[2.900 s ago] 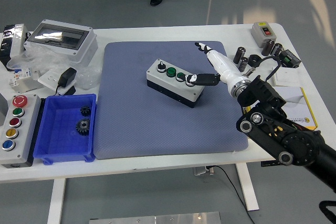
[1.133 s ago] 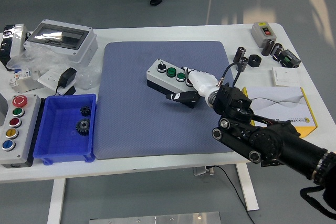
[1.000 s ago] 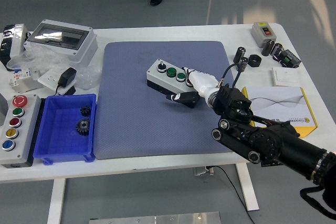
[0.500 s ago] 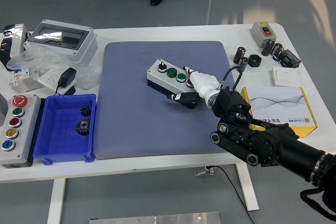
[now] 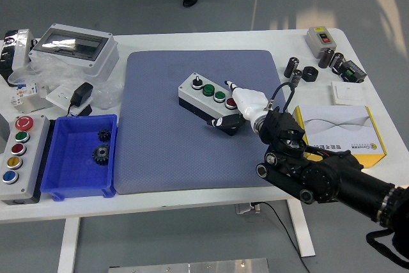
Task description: Pick up the button,place it on the desk,press the button,press the button
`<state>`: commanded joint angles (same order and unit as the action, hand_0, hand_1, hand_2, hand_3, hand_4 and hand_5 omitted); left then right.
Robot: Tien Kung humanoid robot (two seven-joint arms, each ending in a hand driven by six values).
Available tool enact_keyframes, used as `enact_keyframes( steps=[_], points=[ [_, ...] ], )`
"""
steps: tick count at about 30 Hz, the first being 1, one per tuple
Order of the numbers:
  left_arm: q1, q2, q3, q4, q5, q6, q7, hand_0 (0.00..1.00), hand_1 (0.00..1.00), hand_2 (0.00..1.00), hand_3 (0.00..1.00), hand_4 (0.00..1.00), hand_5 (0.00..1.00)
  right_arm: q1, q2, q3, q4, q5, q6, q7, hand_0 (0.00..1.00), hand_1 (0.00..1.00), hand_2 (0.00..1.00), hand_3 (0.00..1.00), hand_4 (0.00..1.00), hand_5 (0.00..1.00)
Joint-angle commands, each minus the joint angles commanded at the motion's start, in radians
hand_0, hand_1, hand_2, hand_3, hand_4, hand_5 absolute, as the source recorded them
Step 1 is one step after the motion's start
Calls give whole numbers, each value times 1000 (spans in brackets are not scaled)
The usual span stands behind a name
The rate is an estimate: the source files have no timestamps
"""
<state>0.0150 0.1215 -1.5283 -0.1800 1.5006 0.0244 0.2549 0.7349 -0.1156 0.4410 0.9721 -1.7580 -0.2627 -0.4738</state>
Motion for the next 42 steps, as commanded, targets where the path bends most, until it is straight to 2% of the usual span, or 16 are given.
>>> enact_keyframes(
  steps=[1, 2, 7, 8, 13, 14, 18, 19, 25, 26, 27, 31, 32, 37, 38, 42],
  points=[
    [0, 0, 0, 0, 0, 0, -1, 619, 572, 560, 596, 543, 189, 0, 0, -2, 0, -2, -3, -2, 216, 443, 519, 943, 880, 295],
    [0, 0, 0, 0, -1, 0, -2, 619, 573, 561, 596, 539, 190, 1, 0, -4, -1, -3, -6, -3, 191, 422, 500, 922, 834, 230],
    [-1, 0, 2, 0, -4, 1, -5, 619, 573, 561, 596, 539, 190, 2, 0, -11, -2, -10, -16, -9, 191, 422, 500, 922, 834, 230],
    [-1, 0, 1, 0, -3, 1, -6, 619, 574, 562, 598, 538, 197, 3, 0, -12, -2, -11, -18, -11, 171, 388, 429, 850, 644, 103],
    [-2, 1, 3, 0, -6, 2, -9, 619, 574, 562, 598, 538, 197, 5, -2, -19, -3, -20, -21, -17, 171, 388, 429, 850, 644, 103],
    [-2, 1, 2, 0, -5, 3, -9, 619, 575, 563, 599, 534, 199, 5, -2, -20, -3, -22, -23, -18, 153, 351, 392, 749, 453, 78],
    [-2, 0, 0, 0, -4, 3, -10, 619, 575, 563, 599, 534, 199, 6, -2, -23, -4, -30, -32, -20, 153, 351, 392, 749, 453, 78],
    [-2, 0, 0, 0, -4, 4, -10, 618, 577, 564, 599, 535, 211, 6, -2, -24, -5, -31, -35, -20, 144, 334, 379, 659, 417, 22],
    [-2, 0, -2, 0, -2, 5, -13, 618, 577, 564, 599, 535, 211, 6, -3, -18, -8, -24, -53, -13, 144, 334, 379, 659, 417, 22],
    [-2, 0, -2, 0, -2, 6, -13, 617, 579, 565, 600, 537, 225, 5, -4, -16, -8, -21, -55, -10, 133, 321, 376, 576, 300, 2],
    [-2, -1, -3, 0, -1, 6, -13, 617, 579, 565, 600, 537, 225, 5, -5, -14, -6, -18, -58, -6, 133, 321, 376, 576, 300, 2],
    [-3, -1, -5, 0, 0, 6, -14, 617, 579, 565, 600, 537, 225, 6, -23, -2, 15, 21, -70, 61, 133, 321, 376, 576, 300, 2],
    [-3, -1, -7, 0, 2, 7, -14, 617, 581, 565, 601, 537, 234, 8, -33, -1, 28, 35, -74, 84, 130, 307, 358, 480, 161, 2],
    [-4, -2, -9, 0, 4, 8, -13, 617, 581, 565, 601, 537, 234, 14, -90, -4, 104, 79, -73, 196, 130, 307, 358, 480, 161, 2],
    [-4, -2, -9, 0, 4, 9, -13, 617, 582, 566, 602, 541, 243, 15, -102, -7, 120, 86, -70, 217, 120, 294, 344, 413, 126, 2],
    [-4, -3, -9, 0, 3, 11, -12, 617, 582, 566, 602, 541, 243, 16, -161, -29, 195, 112, -55, 277, 120, 294, 344, 413, 126, 2]
  ],
)
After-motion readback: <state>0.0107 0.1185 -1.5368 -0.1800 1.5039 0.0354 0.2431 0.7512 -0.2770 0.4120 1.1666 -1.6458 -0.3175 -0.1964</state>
